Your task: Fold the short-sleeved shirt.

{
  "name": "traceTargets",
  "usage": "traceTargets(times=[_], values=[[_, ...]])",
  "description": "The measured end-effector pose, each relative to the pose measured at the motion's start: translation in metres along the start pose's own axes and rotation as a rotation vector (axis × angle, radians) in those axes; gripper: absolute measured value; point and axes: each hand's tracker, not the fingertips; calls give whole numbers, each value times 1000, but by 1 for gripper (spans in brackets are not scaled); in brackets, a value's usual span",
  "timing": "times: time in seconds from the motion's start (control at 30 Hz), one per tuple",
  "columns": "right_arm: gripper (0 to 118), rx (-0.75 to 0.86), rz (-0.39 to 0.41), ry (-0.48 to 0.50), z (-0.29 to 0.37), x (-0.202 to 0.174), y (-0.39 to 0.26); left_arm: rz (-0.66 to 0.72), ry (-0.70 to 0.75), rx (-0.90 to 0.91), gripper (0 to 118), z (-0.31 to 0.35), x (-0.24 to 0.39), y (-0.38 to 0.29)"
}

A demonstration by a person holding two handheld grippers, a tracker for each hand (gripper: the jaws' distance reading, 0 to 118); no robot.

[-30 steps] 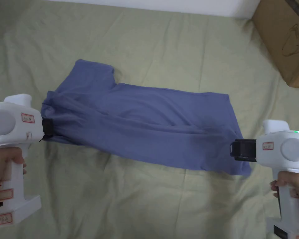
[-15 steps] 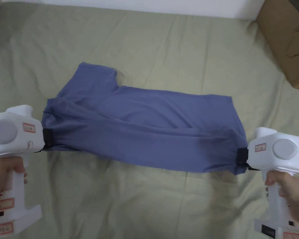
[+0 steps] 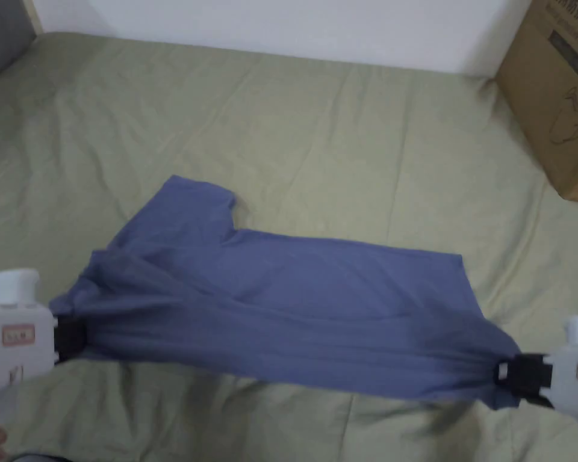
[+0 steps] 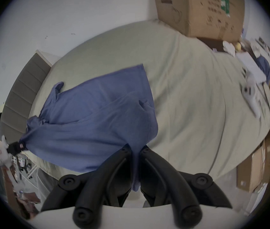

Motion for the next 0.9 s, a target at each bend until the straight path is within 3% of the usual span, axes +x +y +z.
traceTargets(times=[0.07,0.1,0.17,0.2,0.23,0.3,0.6,0.77,0.87,0.9], values=[[9,-22,-45,-7,-6,7,-16,9,22,-59,31,-9,-6,-23],[23,-23,-51,-10,-11,11,-21,30,52,-87,55,-14,-9,-31],[67,-27,-61,-50,-9,12,-27,84,91,-83,81,-16,-17,-38],[67,-17,-24,-106,-4,11,-26,123,81,-45,81,-14,-24,-36],[79,5,10,-135,2,11,-24,161,78,5,84,-9,-29,-32],[114,83,56,-183,20,6,-18,201,75,98,95,7,-32,-18],[117,782,154,-188,127,-58,9,-31,60,644,96,92,36,35],[118,932,231,-123,142,-96,12,-174,71,830,93,104,81,34],[113,935,275,-47,140,-113,11,-216,10,827,78,101,96,33],[102,932,287,-28,137,-117,11,-223,5,827,64,100,100,32]])
